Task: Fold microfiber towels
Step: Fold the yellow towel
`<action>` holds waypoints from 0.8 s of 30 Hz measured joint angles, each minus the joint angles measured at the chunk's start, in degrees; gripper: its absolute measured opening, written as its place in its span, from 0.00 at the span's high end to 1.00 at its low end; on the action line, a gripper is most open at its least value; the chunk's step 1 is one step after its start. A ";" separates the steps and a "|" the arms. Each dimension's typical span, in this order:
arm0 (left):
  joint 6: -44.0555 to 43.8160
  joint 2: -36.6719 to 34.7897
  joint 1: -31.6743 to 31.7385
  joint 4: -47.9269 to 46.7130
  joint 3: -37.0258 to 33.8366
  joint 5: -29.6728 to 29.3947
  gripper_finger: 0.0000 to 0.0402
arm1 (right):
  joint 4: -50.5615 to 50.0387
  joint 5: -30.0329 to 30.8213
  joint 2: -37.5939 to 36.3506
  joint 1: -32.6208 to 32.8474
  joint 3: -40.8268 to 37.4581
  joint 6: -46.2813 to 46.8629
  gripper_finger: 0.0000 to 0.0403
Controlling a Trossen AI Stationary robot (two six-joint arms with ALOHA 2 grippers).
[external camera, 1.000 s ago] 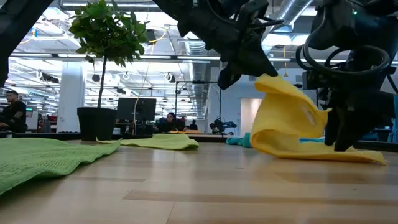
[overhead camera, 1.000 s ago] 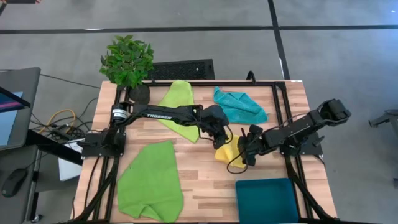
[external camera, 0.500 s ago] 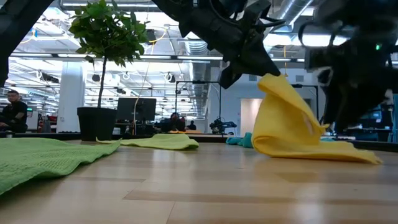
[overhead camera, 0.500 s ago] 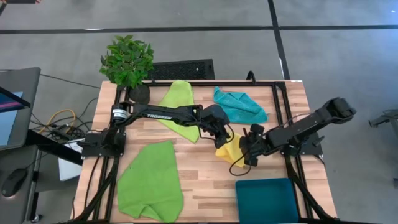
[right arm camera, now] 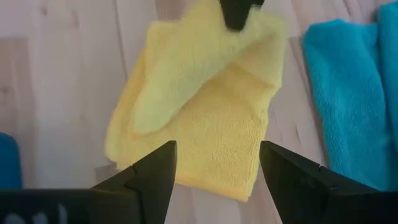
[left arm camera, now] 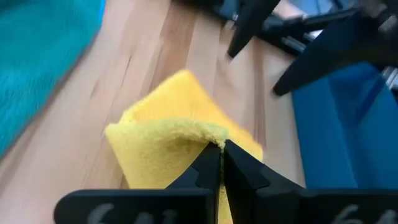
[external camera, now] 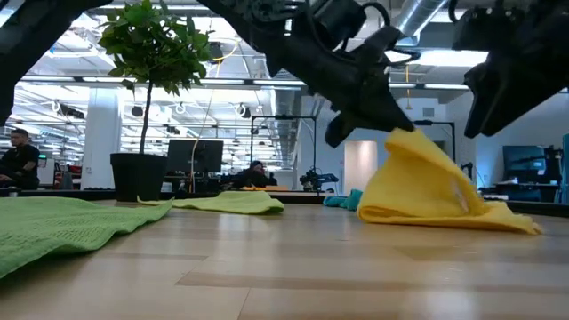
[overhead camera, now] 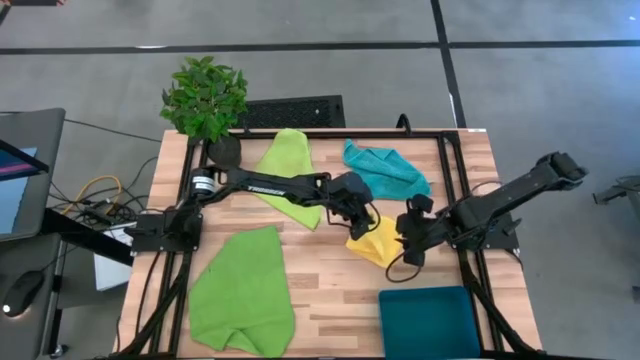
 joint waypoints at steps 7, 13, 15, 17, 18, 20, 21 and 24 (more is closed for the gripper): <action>-0.11 2.36 0.03 3.42 0.67 -0.81 0.99 | -1.44 0.00 -2.71 0.06 0.00 0.01 0.37; -0.02 3.45 -0.05 5.54 0.65 1.06 0.97 | -1.48 0.02 -2.30 0.06 0.00 0.00 0.37; -0.37 3.64 -0.05 5.43 0.57 1.17 0.95 | -1.67 0.00 -2.28 0.06 -0.02 0.00 0.37; -0.38 3.56 -0.08 5.57 0.58 0.89 0.92 | -1.60 0.01 -2.31 0.06 -0.02 0.00 0.37; -0.35 3.53 -0.08 5.55 0.59 0.74 0.90 | -1.62 -0.01 -2.28 0.06 -0.02 0.00 0.37; 0.48 3.53 -0.13 5.41 0.59 0.74 0.86 | -1.60 -0.01 -2.30 0.06 -0.02 0.00 0.37; 0.67 3.53 -0.19 5.63 0.59 0.75 0.84 | -1.58 -0.01 -2.28 0.06 -0.02 0.00 0.37; 0.23 3.51 -0.48 5.87 0.59 -2.10 0.77 | -1.58 -0.01 -2.28 0.06 -0.02 0.00 0.37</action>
